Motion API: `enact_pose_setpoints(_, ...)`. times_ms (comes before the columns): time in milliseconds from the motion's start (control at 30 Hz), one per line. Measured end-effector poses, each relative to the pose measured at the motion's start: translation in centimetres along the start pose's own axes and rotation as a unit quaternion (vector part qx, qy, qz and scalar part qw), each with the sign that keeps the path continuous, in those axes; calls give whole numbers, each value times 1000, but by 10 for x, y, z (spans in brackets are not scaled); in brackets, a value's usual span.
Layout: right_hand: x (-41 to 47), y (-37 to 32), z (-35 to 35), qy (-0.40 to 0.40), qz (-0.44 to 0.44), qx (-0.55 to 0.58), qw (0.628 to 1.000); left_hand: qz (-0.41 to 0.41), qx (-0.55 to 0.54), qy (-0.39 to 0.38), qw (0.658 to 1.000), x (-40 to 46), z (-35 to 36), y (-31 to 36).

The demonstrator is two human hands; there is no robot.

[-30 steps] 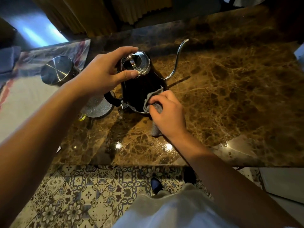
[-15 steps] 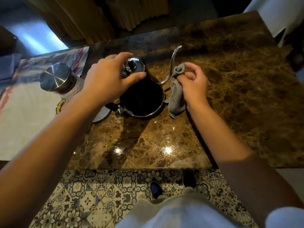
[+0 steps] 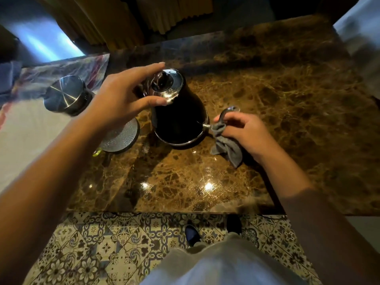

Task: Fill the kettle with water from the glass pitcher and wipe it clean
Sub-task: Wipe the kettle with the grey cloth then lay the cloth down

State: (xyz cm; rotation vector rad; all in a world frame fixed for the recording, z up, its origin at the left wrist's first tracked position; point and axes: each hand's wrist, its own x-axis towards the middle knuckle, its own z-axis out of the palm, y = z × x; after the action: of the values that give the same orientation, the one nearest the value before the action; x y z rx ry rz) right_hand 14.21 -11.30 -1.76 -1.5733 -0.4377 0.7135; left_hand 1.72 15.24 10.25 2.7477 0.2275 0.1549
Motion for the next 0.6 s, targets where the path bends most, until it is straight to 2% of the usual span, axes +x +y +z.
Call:
enact_pose_setpoints(100,-17,8,12,-28,-13,-1,1000,14,-7,-47,999,5,-5,0)
enact_pose_setpoints(200,-25,15,20,-24,-19,-2,1000,10,-14,-95,995,11,-15,1)
enact_pose_setpoints(300,-23,12,18,-43,-23,-23,999,-2,-23,-117,993,13,-19,6)
enact_pose_setpoints(367,-19,5,11,-17,-16,5,1000,-13,-28,-100,995,11,-18,11)
enact_pose_setpoints(467,-13,-15,0,62,8,123,990,-30,13,-39,999,8,-12,28)
enact_pose_setpoints(533,-11,-23,2,57,-6,98,994,-26,53,-11,998,9,-4,38)
enact_pose_setpoints(600,-15,-22,12,11,-9,38,999,-22,96,8,995,13,2,42)
